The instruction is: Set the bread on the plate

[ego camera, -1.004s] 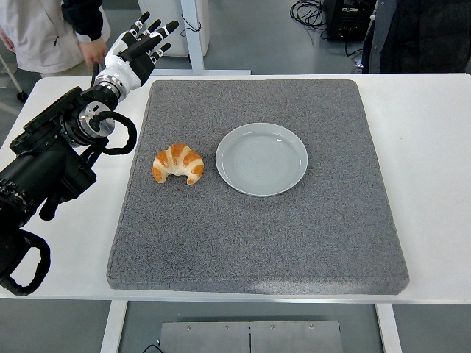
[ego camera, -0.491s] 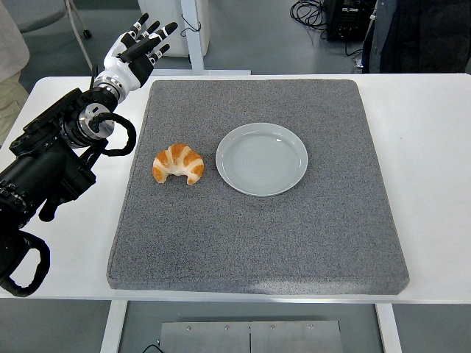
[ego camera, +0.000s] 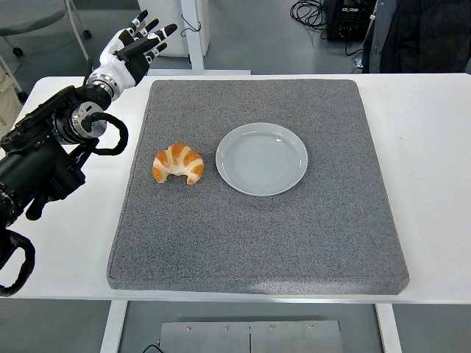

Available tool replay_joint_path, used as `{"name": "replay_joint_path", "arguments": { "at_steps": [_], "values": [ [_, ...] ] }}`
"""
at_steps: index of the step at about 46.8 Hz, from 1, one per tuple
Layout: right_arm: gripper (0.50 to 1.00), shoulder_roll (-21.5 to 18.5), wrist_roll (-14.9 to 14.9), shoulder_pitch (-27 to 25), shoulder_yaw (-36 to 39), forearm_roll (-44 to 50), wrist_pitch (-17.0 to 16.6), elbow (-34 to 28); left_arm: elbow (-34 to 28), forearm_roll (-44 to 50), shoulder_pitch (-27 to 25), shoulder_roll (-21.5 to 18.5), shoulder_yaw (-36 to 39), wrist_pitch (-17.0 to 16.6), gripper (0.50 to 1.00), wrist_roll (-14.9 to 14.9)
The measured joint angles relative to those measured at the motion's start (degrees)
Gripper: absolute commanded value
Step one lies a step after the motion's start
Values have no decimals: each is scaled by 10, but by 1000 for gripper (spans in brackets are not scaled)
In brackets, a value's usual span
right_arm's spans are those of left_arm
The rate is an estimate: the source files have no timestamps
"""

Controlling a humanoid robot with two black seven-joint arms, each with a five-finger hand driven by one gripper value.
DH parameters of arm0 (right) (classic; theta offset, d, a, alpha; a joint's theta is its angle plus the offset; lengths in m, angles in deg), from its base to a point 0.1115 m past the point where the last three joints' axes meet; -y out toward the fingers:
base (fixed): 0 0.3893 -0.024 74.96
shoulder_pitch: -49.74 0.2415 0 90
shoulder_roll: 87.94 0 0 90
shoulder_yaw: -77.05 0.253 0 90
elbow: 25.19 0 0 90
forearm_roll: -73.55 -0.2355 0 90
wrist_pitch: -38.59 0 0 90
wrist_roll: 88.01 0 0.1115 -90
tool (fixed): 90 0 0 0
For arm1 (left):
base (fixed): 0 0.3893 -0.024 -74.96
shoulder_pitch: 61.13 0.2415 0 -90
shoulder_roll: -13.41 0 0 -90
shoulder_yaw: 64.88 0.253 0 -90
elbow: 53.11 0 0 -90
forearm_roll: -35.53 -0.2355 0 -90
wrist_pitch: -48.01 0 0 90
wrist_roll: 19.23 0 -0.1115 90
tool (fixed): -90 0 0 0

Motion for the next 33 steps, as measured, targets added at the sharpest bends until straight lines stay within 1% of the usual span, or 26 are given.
{"name": "replay_joint_path", "arguments": {
  "at_steps": [13,17,22,25,28,33],
  "values": [
    [1000,0,0,0,0,0,0,0,-116,-1,2,-71,48,-2,990,2],
    [1000,0,0,0,0,0,0,0,-136,-2,0,-86,71,-2,990,2],
    [1000,0,0,0,0,0,0,0,-144,-7,-5,-95,97,-3,990,2],
    [1000,0,0,0,0,0,0,0,-156,-32,-6,-102,109,-3,990,2],
    [1000,0,0,0,0,0,0,0,-178,-77,-6,-116,112,-5,990,2],
    [1000,0,0,0,0,0,0,0,-212,-157,-4,-132,113,-18,990,2]
  ]
}}
